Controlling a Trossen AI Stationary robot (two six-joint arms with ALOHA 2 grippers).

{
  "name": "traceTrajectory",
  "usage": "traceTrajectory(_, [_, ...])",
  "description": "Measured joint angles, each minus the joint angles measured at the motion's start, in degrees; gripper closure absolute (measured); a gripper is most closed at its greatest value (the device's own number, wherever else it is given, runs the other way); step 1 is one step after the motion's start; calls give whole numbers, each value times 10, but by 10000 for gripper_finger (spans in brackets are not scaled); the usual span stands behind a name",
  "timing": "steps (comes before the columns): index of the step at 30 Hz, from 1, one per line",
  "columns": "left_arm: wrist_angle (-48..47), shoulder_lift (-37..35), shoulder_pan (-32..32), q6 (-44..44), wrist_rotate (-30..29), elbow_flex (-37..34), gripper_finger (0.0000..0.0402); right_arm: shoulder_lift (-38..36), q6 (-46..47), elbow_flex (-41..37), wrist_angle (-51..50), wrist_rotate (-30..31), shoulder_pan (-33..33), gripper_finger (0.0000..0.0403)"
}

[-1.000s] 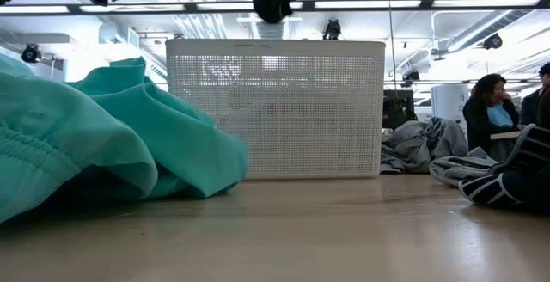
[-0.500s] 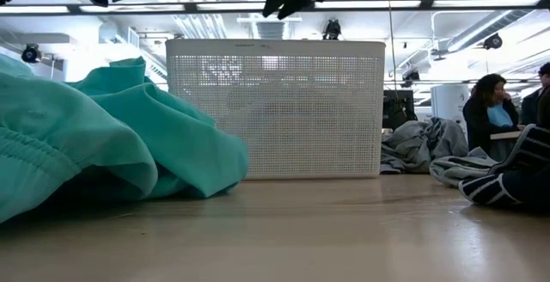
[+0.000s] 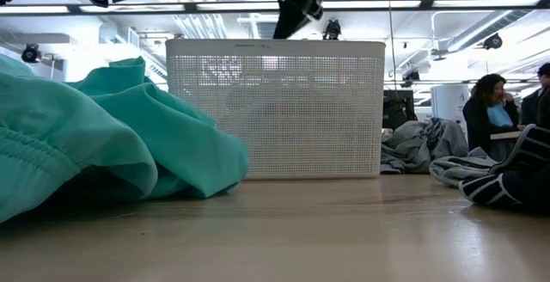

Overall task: Sort clothes
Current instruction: Put the black sock into the white laundry bin, then put the light blue shorts into the white laundry bin

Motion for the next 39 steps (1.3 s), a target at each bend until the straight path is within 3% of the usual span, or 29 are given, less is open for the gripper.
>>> traceTrajectory(3, [0, 0, 0, -3, 0, 0, 287, -14, -8, -54, 29, -16, 24, 402])
traceTrajectory(14, [0, 11, 0, -18, 2, 0, 287, -163, -1, -334, 338, -101, 87, 403])
traceTrajectory(17, [0, 21, 0, -33, 2, 1, 287, -205, -8, -388, 401, -135, 92, 403])
traceTrajectory(22, [-35, 49, 0, -30, 2, 48, 287, -269, -25, -441, 438, -133, 88, 403])
traceTrajectory(28, [-217, 93, 0, -55, 0, 175, 287, -317, -53, -450, 442, -129, 79, 403])
traceTrajectory(32, [-426, 140, 0, -140, 11, 296, 287, -347, -70, -450, 437, -129, 82, 403])
traceTrajectory(39, [-836, 268, -3, -447, 195, 514, 287, -400, -82, -505, 432, -129, 82, 403])
